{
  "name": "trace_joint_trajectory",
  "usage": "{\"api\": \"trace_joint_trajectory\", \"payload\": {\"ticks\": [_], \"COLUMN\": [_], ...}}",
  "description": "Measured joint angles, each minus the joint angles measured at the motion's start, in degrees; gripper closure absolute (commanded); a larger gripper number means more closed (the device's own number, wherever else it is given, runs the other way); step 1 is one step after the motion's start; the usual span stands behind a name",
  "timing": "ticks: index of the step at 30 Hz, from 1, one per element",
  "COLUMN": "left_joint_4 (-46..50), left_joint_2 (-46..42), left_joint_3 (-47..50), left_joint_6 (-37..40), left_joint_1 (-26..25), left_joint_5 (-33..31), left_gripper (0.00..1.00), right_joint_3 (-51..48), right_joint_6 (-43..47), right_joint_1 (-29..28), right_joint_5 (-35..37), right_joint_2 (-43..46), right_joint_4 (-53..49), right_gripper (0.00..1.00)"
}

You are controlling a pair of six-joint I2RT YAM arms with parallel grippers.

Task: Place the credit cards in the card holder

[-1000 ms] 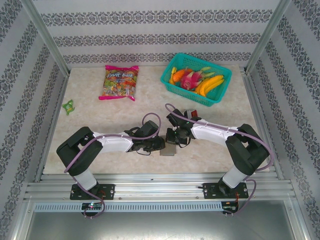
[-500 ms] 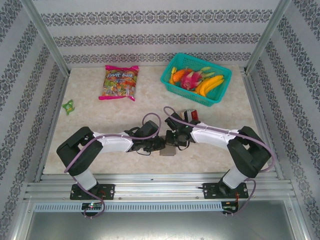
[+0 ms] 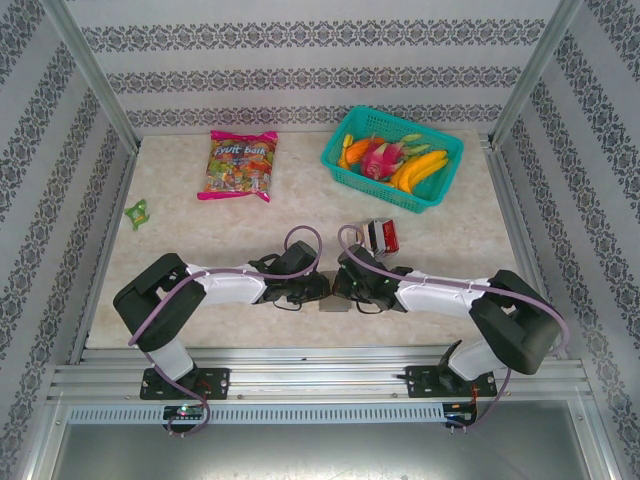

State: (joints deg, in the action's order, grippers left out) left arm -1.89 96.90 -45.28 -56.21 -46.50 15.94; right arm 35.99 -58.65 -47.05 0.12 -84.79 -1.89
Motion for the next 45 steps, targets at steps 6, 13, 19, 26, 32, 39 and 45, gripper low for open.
{"api": "trace_joint_trajectory", "payload": {"ticks": [6, 13, 19, 26, 32, 39, 45], "left_joint_4": [0.00, 1.64, 7.39, 16.02, 22.45, 17.68, 4.26], "left_joint_2": [0.00, -0.33, -4.72, -16.55, -28.06, -36.02, -30.77], "left_joint_3": [0.00, -0.90, -2.73, -2.75, -1.97, 4.26, 12.70], "left_joint_6": [0.02, 0.61, 2.40, 5.97, 12.72, 26.05, 40.11], "left_joint_1": [0.00, -0.02, 0.00, 2.19, 11.85, 25.33, 29.33], "left_joint_5": [-0.09, -0.57, -4.17, -13.66, -29.11, -44.61, -49.22], "left_gripper": [0.69, 0.64, 0.58, 0.43, 0.15, 0.00, 0.00], "right_joint_3": [1.49, 7.13, 11.32, 9.09, -3.08, -10.95, -12.39], "right_joint_6": [0.26, 6.71, 11.87, 20.13, 32.96, 44.24, 50.07], "right_joint_1": [-0.46, 3.63, 9.11, 17.55, 31.28, 41.42, 42.45], "right_joint_5": [1.33, -1.05, 0.57, 17.27, 28.35, 24.65, 20.31], "right_joint_2": [0.66, 2.86, 11.39, 27.02, 34.71, 21.53, 12.28], "right_joint_4": [-2.80, -13.73, -19.89, -25.75, -12.90, 6.45, 20.37], "right_gripper": [1.00, 0.68, 0.58, 0.20, 0.11, 0.08, 0.08]}}
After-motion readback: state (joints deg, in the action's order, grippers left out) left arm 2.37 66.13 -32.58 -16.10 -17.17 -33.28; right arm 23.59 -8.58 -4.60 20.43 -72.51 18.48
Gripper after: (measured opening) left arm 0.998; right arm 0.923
